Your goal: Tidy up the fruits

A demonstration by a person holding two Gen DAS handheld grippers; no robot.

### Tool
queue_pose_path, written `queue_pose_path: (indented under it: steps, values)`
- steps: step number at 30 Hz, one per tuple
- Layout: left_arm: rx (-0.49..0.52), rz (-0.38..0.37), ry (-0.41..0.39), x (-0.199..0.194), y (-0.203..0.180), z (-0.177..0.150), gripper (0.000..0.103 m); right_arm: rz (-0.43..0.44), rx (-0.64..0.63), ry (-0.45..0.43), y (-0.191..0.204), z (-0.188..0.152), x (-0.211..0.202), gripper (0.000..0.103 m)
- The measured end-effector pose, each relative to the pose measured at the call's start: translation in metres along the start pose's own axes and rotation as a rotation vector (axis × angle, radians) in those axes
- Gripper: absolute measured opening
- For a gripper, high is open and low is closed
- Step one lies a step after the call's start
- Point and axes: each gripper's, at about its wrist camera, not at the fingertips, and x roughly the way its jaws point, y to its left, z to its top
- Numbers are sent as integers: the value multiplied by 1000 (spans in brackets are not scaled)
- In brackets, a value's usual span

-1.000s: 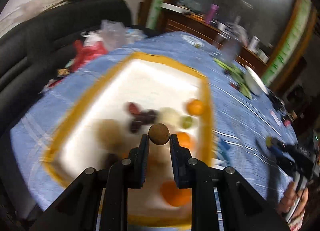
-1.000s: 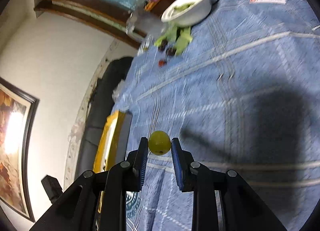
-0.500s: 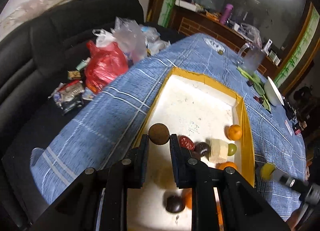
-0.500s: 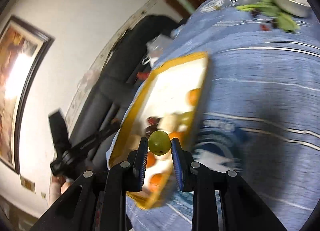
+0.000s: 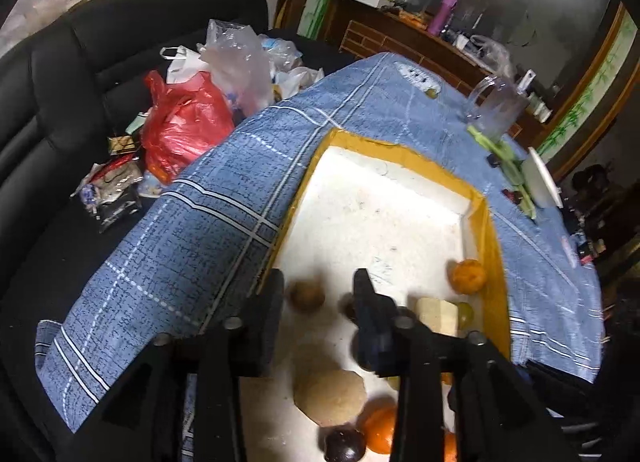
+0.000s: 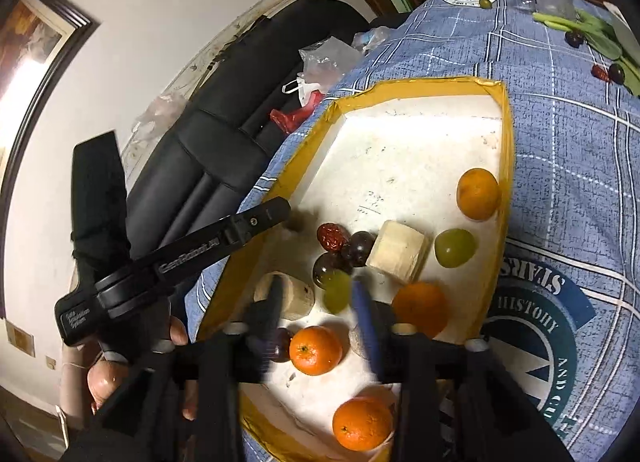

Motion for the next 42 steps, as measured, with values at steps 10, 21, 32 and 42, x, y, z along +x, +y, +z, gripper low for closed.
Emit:
queue_pose_path:
  steps: [10,21,32,42]
  values:
    - [-7,8,-100,-39,-8,-15,70,-39,12,-82,-1,-7,-31,59]
    - [18,97,-216,-79,-37,-62,80,-249,-81,-217,3,-57,-86,62]
    - [117,359,-462,-109,-81,-115,94,-456,-144,-318,-1,-97,-108,72]
    - [159,361,-836,-162,-103,-156,103,-461,-158,-368,3,-115,-124,74]
